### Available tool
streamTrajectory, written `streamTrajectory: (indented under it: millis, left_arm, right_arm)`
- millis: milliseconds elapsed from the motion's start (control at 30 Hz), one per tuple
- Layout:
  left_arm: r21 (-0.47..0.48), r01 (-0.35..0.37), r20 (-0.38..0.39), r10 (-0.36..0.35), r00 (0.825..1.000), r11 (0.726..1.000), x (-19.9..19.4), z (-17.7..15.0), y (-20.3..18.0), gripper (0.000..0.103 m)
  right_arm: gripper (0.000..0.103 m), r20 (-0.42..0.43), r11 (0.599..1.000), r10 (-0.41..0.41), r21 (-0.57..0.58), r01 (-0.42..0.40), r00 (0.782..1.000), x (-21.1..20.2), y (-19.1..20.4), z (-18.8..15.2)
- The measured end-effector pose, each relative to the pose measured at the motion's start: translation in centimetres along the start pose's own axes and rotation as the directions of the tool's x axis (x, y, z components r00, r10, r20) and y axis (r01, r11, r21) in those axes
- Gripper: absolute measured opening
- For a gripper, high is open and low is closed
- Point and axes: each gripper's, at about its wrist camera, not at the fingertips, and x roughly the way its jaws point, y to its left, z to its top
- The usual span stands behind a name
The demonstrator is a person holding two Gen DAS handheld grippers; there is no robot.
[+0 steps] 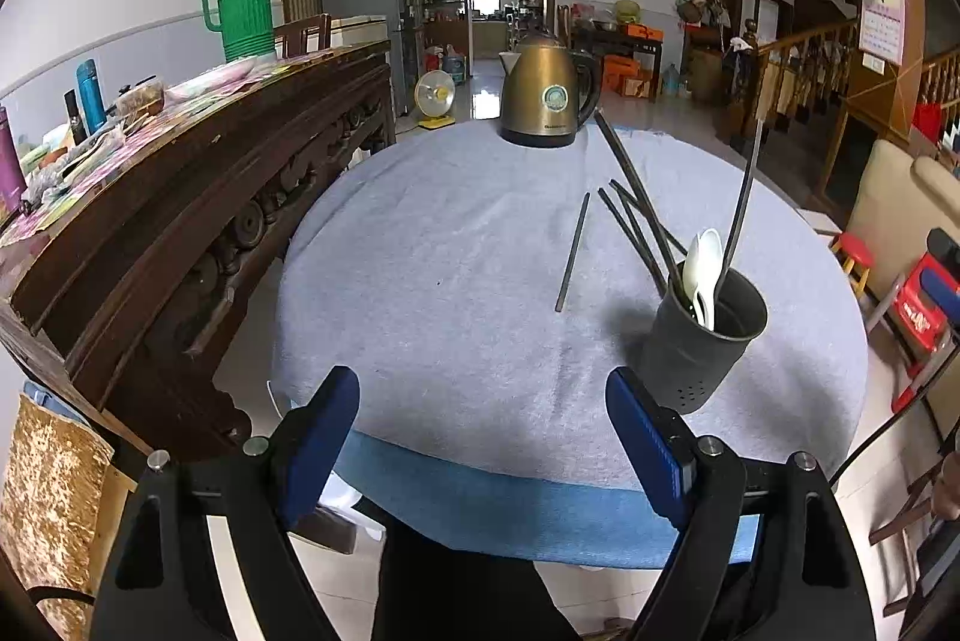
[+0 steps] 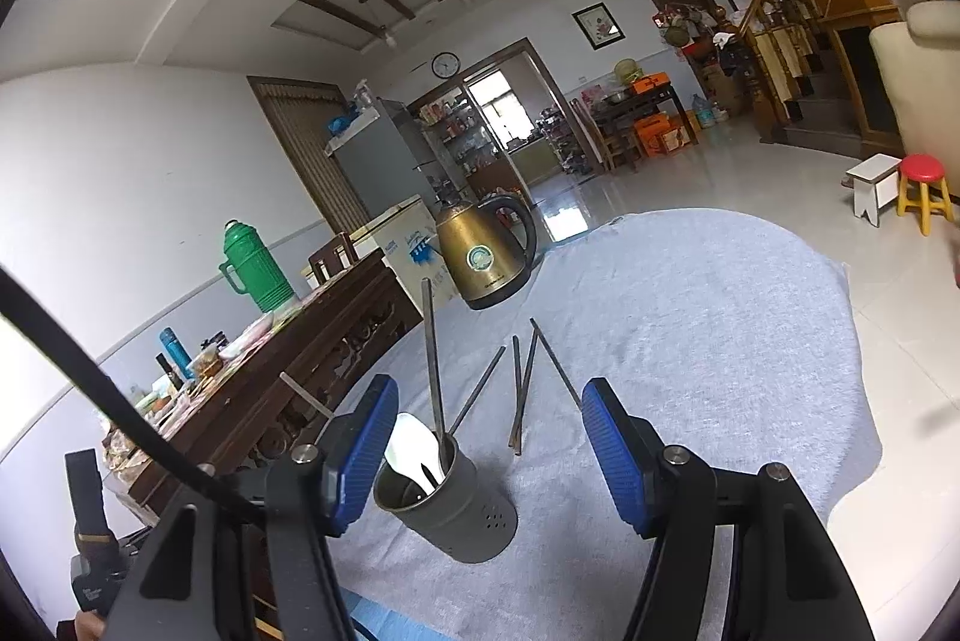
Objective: Organize utensils
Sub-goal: 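Withdraw both open grippers up and away from the cup, then move both grippers down toward the remaining chopsticks on the cloth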
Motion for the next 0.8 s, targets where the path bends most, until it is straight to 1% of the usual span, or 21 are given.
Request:
streamTrajectory:
  millis: [267, 433, 567, 700, 800]
  left_arm:
    - [0.007, 0.008, -0.012, -0.007, 1.0, 1.0, -0.5, 0.0, -0.8, 0.085]
    - [0.037, 0.022, 0.014, -0.022, 1.0, 0.999, -1.5, -0.2, -2.0, 0.085]
    - [0.021, 0.046, 0.011, -0.046, 0.999, 0.999, -1.8, -0.8, -2.3, 0.085]
    - [0.023, 0.048, -0.012, -0.048, 0.999, 0.999, -1.8, -1.5, -2.6, 0.085]
    - [0.045, 0.039, -0.001, -0.039, 0.999, 0.998, -2.0, -1.7, -2.6, 0.085]
  right_arm:
    - [0.067, -0.007, 1.0, 0.015, 0.017, -0.015, 1.0, -1.0, -0.4, 0.0]
    - [0.067, -0.012, 0.999, 0.031, 0.031, -0.031, 0.999, -1.5, -0.1, 0.4]
    - [0.068, -0.034, 0.999, 0.032, -0.003, -0.032, 0.999, -2.1, 0.8, 0.4]
    - [0.069, -0.048, 0.999, 0.038, -0.014, -0.039, 0.998, -2.4, 1.3, 0.3]
    - [0.069, -0.047, 0.999, 0.047, 0.004, -0.047, 0.998, -2.1, 1.3, -0.1]
